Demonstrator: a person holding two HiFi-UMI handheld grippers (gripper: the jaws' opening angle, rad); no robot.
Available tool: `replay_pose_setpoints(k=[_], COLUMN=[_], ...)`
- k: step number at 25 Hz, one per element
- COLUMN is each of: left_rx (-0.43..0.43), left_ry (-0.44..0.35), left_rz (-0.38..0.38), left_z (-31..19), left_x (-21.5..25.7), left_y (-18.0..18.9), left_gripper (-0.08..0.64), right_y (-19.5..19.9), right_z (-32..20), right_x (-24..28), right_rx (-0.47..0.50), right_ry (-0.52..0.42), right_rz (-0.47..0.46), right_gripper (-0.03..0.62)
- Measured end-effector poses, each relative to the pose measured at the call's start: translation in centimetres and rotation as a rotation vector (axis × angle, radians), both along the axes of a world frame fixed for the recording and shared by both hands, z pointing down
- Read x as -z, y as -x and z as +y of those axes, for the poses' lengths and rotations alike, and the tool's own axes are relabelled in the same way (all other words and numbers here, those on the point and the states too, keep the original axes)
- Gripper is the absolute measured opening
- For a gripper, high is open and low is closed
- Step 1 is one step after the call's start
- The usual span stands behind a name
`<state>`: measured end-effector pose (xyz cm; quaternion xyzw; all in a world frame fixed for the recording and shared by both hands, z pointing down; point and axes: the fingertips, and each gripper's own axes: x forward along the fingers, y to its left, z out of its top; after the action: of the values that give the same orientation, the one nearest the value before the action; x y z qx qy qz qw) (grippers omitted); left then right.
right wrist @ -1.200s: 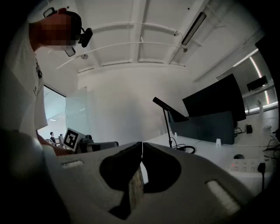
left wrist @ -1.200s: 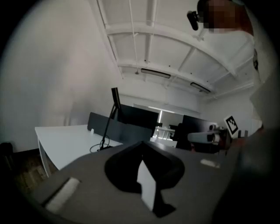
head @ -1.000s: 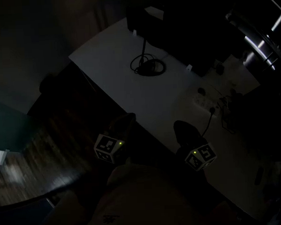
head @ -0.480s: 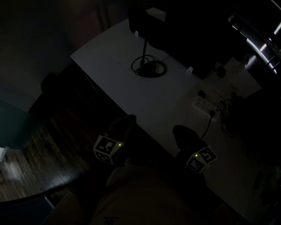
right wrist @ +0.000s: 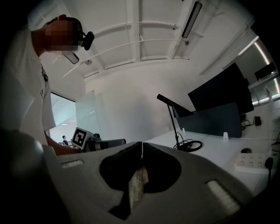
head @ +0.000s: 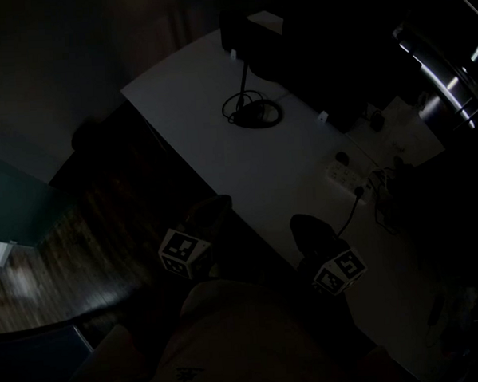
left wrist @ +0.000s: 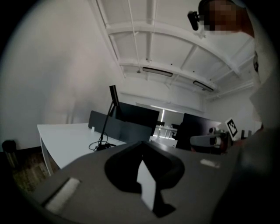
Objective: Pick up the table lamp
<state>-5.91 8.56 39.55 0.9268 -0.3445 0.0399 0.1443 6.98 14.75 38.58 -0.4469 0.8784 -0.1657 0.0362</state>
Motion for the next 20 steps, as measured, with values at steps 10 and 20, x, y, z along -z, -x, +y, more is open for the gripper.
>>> replay_pose_setpoints(k=[10, 20], left_rx=[0.036, 0.120], left_ry=[-0.005, -0.010], left_rz=[-0.020, -0.014], left_z=[2.7, 4.4], left_x=[-0.8, -1.1], left_y=[-2.6, -1.8], left_gripper=[-0.002, -0.002], right_y=[-3.3, -3.7], right_z=[1.6, 3.6], right_x=[-1.6, -3.6], right_rx=[0.010, 0.060], right_ry=[0.039, 0.039], right_rz=[-0.010, 0.014], right_gripper=[0.006, 0.008])
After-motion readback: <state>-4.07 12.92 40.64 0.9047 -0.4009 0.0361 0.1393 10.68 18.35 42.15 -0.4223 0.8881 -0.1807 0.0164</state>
